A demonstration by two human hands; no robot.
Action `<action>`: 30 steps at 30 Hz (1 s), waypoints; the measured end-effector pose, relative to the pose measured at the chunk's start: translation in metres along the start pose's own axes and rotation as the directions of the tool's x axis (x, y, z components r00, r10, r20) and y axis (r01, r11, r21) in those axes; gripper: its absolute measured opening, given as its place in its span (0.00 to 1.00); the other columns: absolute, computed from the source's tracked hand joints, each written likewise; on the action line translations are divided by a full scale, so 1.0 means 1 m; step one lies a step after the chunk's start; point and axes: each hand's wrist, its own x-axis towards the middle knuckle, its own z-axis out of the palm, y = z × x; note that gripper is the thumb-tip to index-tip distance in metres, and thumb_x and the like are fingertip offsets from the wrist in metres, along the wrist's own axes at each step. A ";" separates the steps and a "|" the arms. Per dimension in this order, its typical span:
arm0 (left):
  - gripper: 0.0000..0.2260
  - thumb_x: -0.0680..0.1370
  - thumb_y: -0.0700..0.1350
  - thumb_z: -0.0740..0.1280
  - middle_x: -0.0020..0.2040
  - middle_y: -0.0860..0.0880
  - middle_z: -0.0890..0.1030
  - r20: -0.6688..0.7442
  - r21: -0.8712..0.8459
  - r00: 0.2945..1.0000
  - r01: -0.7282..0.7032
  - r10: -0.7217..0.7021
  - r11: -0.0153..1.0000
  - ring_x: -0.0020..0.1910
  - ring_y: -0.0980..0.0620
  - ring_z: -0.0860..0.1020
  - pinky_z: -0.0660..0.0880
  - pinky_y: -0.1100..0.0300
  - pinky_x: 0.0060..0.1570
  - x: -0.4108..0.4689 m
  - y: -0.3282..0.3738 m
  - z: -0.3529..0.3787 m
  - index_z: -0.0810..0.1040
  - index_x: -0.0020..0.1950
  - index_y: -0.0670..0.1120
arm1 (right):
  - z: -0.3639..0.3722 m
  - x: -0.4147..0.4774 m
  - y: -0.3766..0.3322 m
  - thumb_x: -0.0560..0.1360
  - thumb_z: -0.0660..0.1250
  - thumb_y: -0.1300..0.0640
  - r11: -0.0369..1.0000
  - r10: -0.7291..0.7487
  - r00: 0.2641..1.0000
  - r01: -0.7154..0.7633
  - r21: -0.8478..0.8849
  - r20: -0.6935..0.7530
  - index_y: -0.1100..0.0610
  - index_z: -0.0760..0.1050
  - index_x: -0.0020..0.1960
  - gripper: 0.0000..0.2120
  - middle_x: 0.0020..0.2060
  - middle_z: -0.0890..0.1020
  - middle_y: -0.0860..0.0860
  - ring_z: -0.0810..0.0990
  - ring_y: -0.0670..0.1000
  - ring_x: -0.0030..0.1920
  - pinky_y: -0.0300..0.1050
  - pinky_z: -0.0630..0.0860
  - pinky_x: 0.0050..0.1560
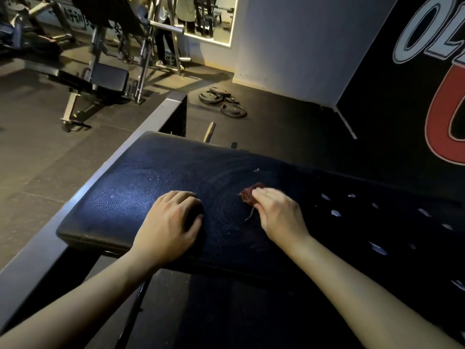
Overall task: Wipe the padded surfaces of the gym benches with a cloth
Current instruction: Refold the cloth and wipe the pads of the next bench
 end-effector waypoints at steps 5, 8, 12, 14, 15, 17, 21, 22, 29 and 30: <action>0.12 0.78 0.52 0.65 0.60 0.53 0.80 -0.009 -0.003 1.000 -0.013 0.013 1.000 0.61 0.50 0.77 0.71 0.53 0.65 -0.001 0.001 -0.001 0.82 0.56 0.50 | 0.035 0.097 0.038 0.78 0.67 0.61 0.966 0.257 0.964 -0.256 -0.032 0.068 0.55 0.82 0.58 0.11 0.50 0.85 0.58 0.82 0.63 0.51 0.52 0.79 0.51; 0.11 0.78 0.51 0.65 0.60 0.54 0.81 -0.018 0.010 1.000 -0.013 0.014 1.000 0.61 0.51 0.76 0.70 0.54 0.65 0.000 0.003 -0.003 0.82 0.56 0.50 | 0.049 0.136 0.045 0.79 0.66 0.61 0.919 0.392 0.913 -0.394 -0.010 0.110 0.54 0.81 0.60 0.12 0.54 0.84 0.58 0.81 0.62 0.56 0.52 0.78 0.55; 0.11 0.77 0.50 0.65 0.59 0.53 0.81 -0.029 0.026 1.000 -0.010 0.011 1.000 0.60 0.50 0.77 0.70 0.54 0.64 -0.001 0.003 -0.002 0.82 0.55 0.50 | 0.044 0.114 0.029 0.76 0.65 0.64 0.926 0.359 0.927 -0.368 0.079 0.106 0.51 0.83 0.59 0.16 0.52 0.86 0.57 0.83 0.62 0.52 0.51 0.79 0.55; 0.11 0.77 0.51 0.65 0.60 0.53 0.81 -0.030 0.027 1.000 0.006 -0.005 1.000 0.61 0.50 0.77 0.70 0.54 0.65 -0.003 0.004 -0.003 0.82 0.55 0.50 | 0.028 0.076 0.009 0.75 0.67 0.64 0.946 0.263 0.960 -0.276 0.171 0.096 0.51 0.84 0.58 0.16 0.49 0.87 0.56 0.85 0.60 0.50 0.53 0.81 0.55; 0.11 0.77 0.51 0.65 0.60 0.53 0.81 -0.030 0.029 1.000 0.009 -0.008 1.000 0.61 0.50 0.77 0.69 0.54 0.65 -0.004 0.005 -0.003 0.82 0.55 0.50 | 0.017 0.054 -0.003 0.74 0.68 0.65 0.950 0.197 0.976 -0.213 0.226 0.092 0.52 0.84 0.57 0.16 0.49 0.87 0.55 0.85 0.59 0.49 0.53 0.82 0.54; 0.12 0.76 0.52 0.64 0.59 0.53 0.81 -0.027 0.031 1.000 0.011 -0.010 0.999 0.61 0.49 0.77 0.69 0.55 0.64 -0.002 0.006 -0.002 0.82 0.55 0.50 | -0.006 0.006 -0.022 0.72 0.70 0.68 0.940 0.051 0.996 -0.071 0.334 0.071 0.55 0.85 0.56 0.16 0.50 0.87 0.54 0.86 0.55 0.50 0.51 0.82 0.55; 0.12 0.76 0.52 0.64 0.59 0.52 0.82 -0.036 0.033 0.999 0.015 -0.014 0.999 0.60 0.48 0.77 0.68 0.55 0.63 0.000 0.007 -0.003 0.82 0.55 0.49 | -0.035 -0.057 -0.032 0.76 0.70 0.67 0.907 -0.229 0.973 0.202 0.371 0.030 0.59 0.84 0.58 0.13 0.56 0.86 0.53 0.84 0.50 0.58 0.45 0.78 0.63; 0.12 0.76 0.52 0.64 0.59 0.52 0.82 -0.039 0.029 0.999 0.015 -0.014 0.999 0.60 0.48 0.77 0.69 0.55 0.63 0.000 0.007 -0.003 0.82 0.54 0.49 | -0.032 -0.054 -0.027 0.77 0.69 0.66 0.904 -0.275 0.961 0.254 0.344 0.012 0.60 0.83 0.59 0.12 0.56 0.86 0.53 0.84 0.51 0.59 0.45 0.78 0.63; 0.09 0.77 0.48 0.67 0.58 0.51 0.81 -0.039 -0.007 0.999 -0.003 0.003 1.000 0.59 0.48 0.77 0.72 0.52 0.64 -0.003 0.007 -0.004 0.81 0.55 0.47 | 0.033 0.088 0.012 0.75 0.67 0.63 0.981 0.038 0.996 -0.053 0.187 0.085 0.56 0.84 0.56 0.12 0.51 0.86 0.59 0.85 0.63 0.50 0.56 0.81 0.53; 0.09 0.77 0.47 0.67 0.58 0.51 0.81 -0.043 -0.012 0.999 0.002 -0.002 1.000 0.58 0.48 0.77 0.72 0.52 0.63 -0.003 0.007 -0.004 0.81 0.55 0.46 | 0.042 0.113 0.015 0.77 0.66 0.61 0.978 0.119 0.987 -0.135 0.160 0.106 0.54 0.84 0.57 0.13 0.52 0.86 0.59 0.84 0.63 0.52 0.56 0.80 0.54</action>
